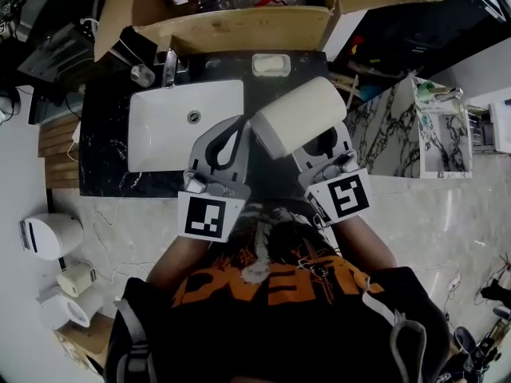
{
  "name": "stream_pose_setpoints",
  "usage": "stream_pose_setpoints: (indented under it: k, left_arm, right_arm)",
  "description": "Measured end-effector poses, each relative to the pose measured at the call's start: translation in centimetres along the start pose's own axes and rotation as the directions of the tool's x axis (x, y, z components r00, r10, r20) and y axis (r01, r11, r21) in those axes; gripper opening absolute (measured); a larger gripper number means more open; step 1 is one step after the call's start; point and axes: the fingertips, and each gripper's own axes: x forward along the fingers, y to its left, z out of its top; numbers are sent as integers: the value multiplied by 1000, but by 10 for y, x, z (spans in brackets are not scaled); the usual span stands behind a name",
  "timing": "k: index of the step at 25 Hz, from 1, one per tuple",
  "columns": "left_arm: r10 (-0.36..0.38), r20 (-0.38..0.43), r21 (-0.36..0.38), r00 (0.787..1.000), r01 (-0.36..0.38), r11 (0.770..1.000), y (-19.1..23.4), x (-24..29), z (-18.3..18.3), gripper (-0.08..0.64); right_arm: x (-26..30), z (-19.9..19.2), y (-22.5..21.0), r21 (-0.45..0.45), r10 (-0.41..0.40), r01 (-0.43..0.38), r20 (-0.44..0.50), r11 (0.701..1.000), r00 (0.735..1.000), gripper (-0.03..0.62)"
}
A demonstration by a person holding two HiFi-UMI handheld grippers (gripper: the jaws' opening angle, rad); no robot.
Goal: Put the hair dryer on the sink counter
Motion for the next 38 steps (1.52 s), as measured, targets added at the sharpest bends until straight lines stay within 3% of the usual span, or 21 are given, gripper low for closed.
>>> stream_pose_setpoints:
  k: [20,32,38]
  left_arm:
    - [-25,-21,-1,999,25,1000,-3,41,-16,21]
    - [-39,-58,-11,998,38,999,0,58,-48,21]
    - [-30,-148,14,989,33,999,5,69,-98,21]
  right_arm:
    - [17,-12,-40,33,-33,33,1,999,999,163]
    - [23,-62,-52,60,-47,56,-141,997,989,163]
    - [28,-107,-58,92,-21,47,-272,995,962,163]
